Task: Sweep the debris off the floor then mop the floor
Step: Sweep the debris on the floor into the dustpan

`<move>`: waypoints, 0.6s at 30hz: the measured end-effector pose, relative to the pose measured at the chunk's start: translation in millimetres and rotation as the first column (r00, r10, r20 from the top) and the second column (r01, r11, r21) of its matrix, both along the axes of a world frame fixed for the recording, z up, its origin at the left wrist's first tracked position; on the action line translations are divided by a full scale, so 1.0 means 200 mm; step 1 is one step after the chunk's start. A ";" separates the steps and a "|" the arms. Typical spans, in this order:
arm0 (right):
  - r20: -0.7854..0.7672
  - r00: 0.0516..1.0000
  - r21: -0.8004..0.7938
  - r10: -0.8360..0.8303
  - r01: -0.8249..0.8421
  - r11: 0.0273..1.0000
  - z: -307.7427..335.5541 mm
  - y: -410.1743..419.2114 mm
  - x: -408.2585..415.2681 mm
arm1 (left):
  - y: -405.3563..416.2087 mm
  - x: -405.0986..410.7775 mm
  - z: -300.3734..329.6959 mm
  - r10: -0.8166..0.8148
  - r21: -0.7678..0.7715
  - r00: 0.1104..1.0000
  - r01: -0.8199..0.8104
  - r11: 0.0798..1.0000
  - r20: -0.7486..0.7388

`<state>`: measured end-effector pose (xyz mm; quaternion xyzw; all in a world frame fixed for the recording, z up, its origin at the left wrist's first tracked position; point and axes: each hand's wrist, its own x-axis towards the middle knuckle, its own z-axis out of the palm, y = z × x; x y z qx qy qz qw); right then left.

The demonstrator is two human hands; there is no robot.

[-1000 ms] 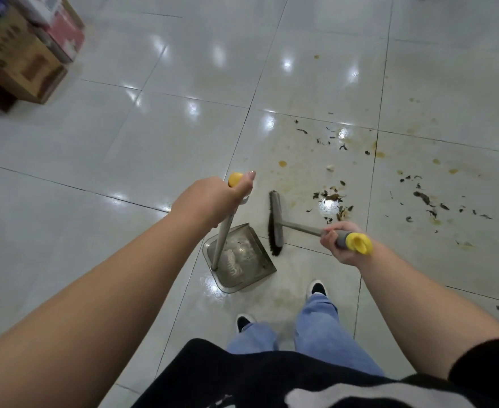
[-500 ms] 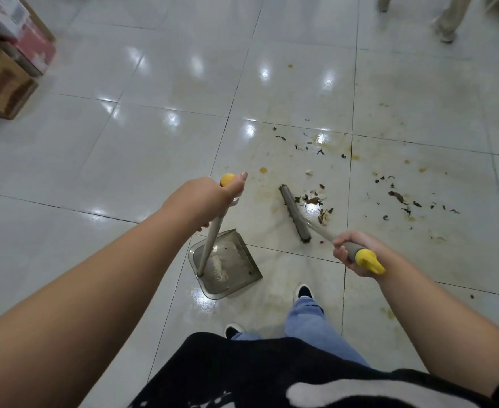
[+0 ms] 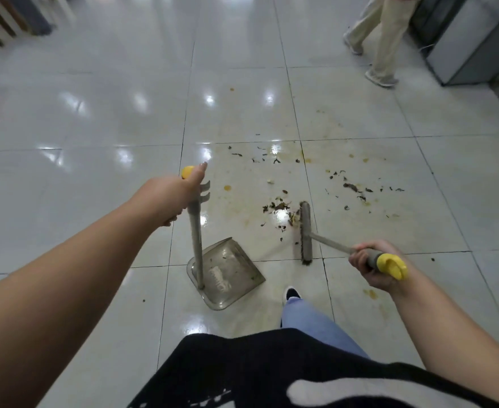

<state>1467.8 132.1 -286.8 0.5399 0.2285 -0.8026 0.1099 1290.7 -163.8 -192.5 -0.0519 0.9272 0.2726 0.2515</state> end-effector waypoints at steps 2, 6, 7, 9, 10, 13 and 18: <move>-0.029 0.992 -0.035 -0.123 0.122 0.992 0.00 0.01 0.03 | 0.01 -0.01 0.00 -0.027 0.022 1.000 0.027 0.999 -0.013; -0.032 0.976 -0.022 -0.217 0.217 0.976 -0.04 0.02 0.02 | 0.07 -0.07 -0.01 -0.076 0.010 0.996 0.077 0.997 -0.038; -0.028 0.971 -0.014 -0.237 0.237 0.971 -0.06 0.04 0.00 | 0.09 -0.10 -0.01 -0.088 -0.004 0.995 0.087 0.996 -0.042; -0.027 0.958 -0.030 -0.286 0.285 0.958 -0.11 0.07 -0.07 | 0.15 -0.17 -0.02 -0.095 -0.030 0.995 0.094 0.995 -0.036; -0.027 0.951 -0.055 -0.308 0.306 0.950 -0.13 0.09 -0.11 | 0.18 -0.21 -0.02 -0.087 -0.037 0.996 0.085 0.996 -0.029; -0.011 0.944 -0.132 -0.329 0.324 0.937 -0.20 0.16 -0.25 | 0.27 -0.30 -0.04 -0.046 -0.048 0.999 0.045 0.998 -0.017; 0.008 0.955 -0.212 -0.298 0.293 0.932 -0.25 0.29 -0.56 | 0.40 -0.47 -0.07 -0.088 -0.128 0.996 0.092 0.988 0.032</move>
